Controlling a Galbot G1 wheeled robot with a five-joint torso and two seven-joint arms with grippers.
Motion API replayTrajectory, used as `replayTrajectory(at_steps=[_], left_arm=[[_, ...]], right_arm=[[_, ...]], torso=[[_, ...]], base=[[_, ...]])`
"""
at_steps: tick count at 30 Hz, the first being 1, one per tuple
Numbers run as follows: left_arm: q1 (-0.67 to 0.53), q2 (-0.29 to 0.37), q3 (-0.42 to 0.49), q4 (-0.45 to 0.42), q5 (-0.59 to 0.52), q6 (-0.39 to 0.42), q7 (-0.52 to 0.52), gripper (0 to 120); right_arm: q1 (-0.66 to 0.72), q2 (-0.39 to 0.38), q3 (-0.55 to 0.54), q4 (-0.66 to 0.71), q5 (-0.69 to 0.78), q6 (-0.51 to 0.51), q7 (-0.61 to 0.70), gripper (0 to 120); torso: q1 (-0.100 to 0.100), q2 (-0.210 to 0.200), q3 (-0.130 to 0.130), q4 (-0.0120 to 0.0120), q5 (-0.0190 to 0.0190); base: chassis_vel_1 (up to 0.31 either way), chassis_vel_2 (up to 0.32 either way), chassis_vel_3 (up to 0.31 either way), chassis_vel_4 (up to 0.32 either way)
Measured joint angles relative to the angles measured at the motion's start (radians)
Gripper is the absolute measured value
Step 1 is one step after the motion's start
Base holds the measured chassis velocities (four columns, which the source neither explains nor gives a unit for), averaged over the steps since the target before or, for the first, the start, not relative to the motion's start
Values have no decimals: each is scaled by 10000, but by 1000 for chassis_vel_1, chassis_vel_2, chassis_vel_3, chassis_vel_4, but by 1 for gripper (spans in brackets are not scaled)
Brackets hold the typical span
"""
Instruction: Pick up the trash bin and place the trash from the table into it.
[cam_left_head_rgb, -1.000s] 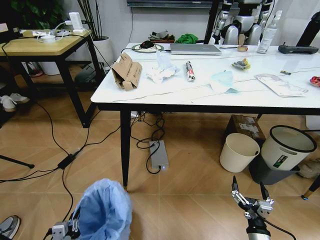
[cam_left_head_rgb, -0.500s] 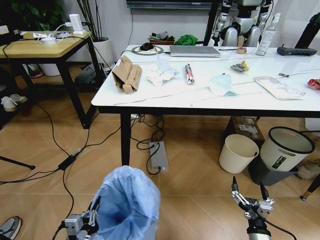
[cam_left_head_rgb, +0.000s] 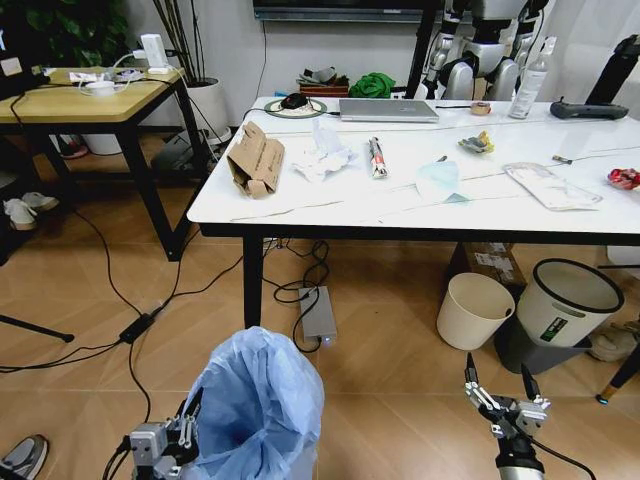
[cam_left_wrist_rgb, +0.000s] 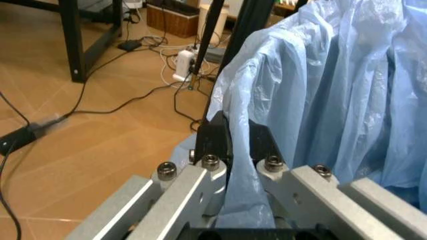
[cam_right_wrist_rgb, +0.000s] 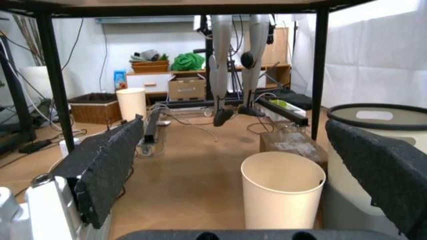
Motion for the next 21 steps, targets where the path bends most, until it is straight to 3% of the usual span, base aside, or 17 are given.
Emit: replayTrajectory(at_steps=[6, 21], left_arm=[[-259, 103, 96, 385, -79, 17, -8, 0], [-198, 150, 476, 123, -89, 82, -128, 0]], right_arm=[[-95, 38, -84, 32, -182, -28, 106, 100], [-376, 105, -171, 497, -535, -133, 163, 100]], torso=[[90, 250, 163, -1, -1], [302, 872, 570, 0, 0]], base=[[0, 0, 0, 0], [0, 0, 0, 0]])
